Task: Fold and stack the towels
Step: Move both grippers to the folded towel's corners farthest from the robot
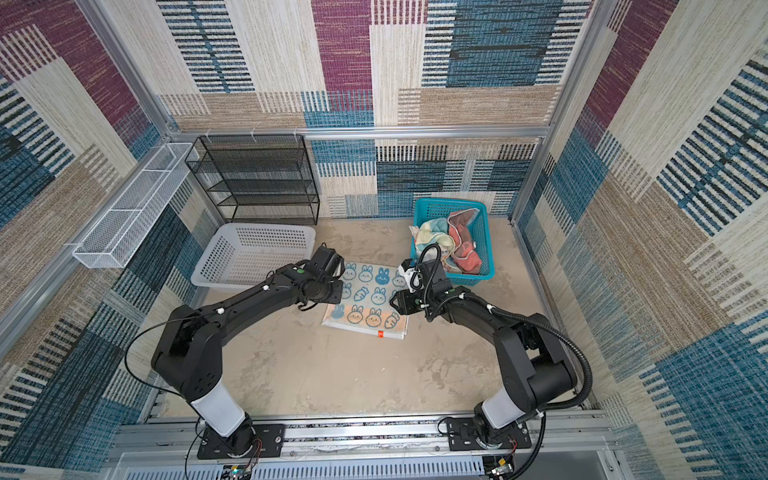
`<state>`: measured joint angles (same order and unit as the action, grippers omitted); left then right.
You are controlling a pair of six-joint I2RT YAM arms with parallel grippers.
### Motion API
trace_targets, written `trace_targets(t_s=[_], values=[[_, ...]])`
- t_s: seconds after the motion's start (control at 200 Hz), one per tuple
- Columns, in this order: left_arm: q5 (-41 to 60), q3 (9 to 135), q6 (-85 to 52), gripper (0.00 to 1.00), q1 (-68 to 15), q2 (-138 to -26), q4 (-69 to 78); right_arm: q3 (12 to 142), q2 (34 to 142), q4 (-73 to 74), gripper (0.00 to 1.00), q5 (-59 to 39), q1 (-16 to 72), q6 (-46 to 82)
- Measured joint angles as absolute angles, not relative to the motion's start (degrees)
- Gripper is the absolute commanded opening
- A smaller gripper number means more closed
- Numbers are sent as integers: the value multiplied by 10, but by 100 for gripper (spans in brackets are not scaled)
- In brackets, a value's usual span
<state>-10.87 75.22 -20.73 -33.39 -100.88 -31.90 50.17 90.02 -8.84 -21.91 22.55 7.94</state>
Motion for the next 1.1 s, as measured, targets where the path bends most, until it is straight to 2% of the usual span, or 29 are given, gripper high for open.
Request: trace_targets(t_s=[0.215,0.426,0.861,1.102], values=[[-103,813,-193,37,-334,-1093,-307,540,974,-53,52,-205,225,99],[-99,802,-196,36,-334,-1128,-306,548,1010,-49,51,-204,225,102],[-87,691,-246,35,-339,-1089,-260,521,1019,-33,49,-199,226,102],[-87,650,-274,35,-344,-1056,-258,575,1014,-50,49,-193,229,102]])
